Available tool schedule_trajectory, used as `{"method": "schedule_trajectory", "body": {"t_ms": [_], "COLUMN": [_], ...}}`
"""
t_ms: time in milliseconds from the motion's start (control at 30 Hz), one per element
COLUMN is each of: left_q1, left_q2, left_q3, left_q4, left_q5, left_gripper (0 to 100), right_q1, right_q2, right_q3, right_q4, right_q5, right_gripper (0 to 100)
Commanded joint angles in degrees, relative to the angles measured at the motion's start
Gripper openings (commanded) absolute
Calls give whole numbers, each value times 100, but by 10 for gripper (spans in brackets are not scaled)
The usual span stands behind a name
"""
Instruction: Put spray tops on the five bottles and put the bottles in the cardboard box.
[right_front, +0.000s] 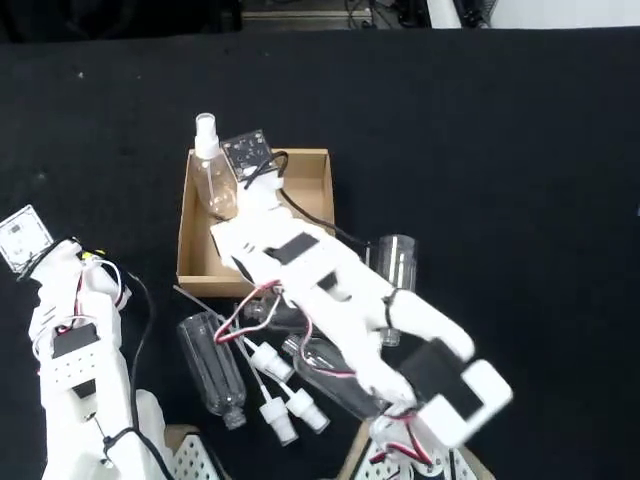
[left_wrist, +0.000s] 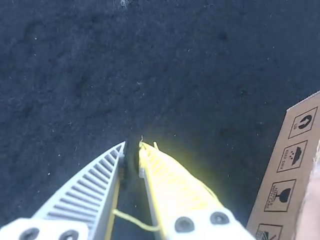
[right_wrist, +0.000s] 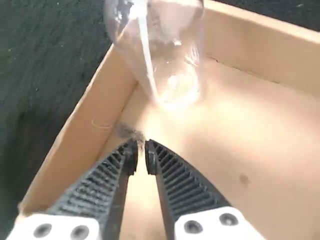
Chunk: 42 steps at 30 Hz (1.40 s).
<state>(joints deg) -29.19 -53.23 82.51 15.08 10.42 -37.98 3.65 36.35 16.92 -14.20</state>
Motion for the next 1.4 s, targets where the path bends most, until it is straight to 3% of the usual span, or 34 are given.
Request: {"method": "schedule_trajectory", "body": {"t_ms": [0, 600, 1367], "left_q1": [-48, -40, -40], "left_q2": [-79, -79, -79], "left_q3": [-48, -48, -48], "left_q4": [-141, -141, -141], "left_q5": [44, 44, 26], "left_gripper": [30, 30, 30], "right_q1": [9, 211, 334], "right_q2": [180, 1068, 1402], "right_q3": [-418, -418, -752], "right_q4": [-589, -2136, -2092], "right_q5": [-18, -9, -18], "right_gripper": [11, 11, 15]}}
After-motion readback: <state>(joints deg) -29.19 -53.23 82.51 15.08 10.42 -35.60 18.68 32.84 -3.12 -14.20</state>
